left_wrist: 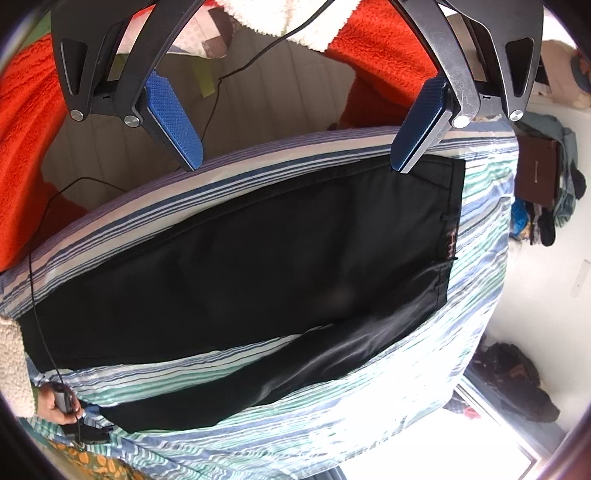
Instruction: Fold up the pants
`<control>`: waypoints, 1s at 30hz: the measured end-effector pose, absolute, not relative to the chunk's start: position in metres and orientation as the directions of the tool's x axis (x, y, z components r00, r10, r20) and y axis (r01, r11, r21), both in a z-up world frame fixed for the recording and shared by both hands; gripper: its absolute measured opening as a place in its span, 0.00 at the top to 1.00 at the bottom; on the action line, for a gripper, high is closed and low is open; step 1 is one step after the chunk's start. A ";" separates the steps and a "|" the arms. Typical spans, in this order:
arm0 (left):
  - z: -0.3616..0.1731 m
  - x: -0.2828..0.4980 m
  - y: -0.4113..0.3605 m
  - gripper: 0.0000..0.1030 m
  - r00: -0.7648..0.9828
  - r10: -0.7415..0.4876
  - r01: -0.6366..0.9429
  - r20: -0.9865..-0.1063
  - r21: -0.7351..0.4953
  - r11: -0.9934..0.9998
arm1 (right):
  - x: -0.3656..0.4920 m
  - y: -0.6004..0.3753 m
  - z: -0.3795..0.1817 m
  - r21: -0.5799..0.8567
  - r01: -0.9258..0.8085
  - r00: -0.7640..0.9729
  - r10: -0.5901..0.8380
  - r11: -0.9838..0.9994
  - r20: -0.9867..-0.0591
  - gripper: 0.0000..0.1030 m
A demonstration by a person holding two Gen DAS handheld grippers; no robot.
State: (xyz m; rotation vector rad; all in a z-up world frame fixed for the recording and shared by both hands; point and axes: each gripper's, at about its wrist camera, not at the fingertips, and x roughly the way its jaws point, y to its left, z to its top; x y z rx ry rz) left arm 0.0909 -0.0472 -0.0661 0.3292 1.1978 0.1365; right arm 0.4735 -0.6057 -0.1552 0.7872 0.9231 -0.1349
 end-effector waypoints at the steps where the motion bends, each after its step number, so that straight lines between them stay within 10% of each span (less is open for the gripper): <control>1: -0.067 0.093 -0.047 0.01 0.349 0.280 0.063 -0.895 0.320 0.945 | 0.478 -0.610 -0.167 0.576 0.449 0.620 0.226 0.683 -0.751 0.38; 2: -0.068 0.096 -0.045 0.01 0.335 0.281 0.055 -0.899 0.317 0.947 | 0.481 -0.612 -0.177 0.605 0.474 0.625 0.240 0.639 -0.743 0.39; 5: -0.066 0.101 -0.042 0.01 0.336 0.290 0.034 -0.896 0.319 0.947 | 0.480 -0.613 -0.164 0.661 0.453 0.666 0.265 0.598 -0.697 0.84; 9: -0.071 0.102 -0.044 0.01 0.348 0.276 0.039 -0.896 0.308 0.951 | 0.451 -0.598 -0.094 0.511 0.324 0.705 0.157 0.796 -0.692 0.84; 12: -0.077 0.103 -0.046 0.01 0.330 0.250 0.073 -0.911 0.288 0.955 | 0.428 -0.607 -0.114 0.266 0.450 0.560 -0.037 0.853 -0.828 0.54; 17: -0.061 0.091 -0.040 0.01 0.392 0.246 0.047 -0.886 0.286 0.957 | 0.364 -0.610 -0.116 0.162 0.538 0.548 -0.197 0.827 -0.813 0.44; 30: -0.015 0.070 -0.027 0.01 0.600 0.162 0.040 -0.784 0.231 0.972 | 0.187 -0.331 -0.039 0.025 -0.050 0.745 0.055 0.998 -0.665 0.08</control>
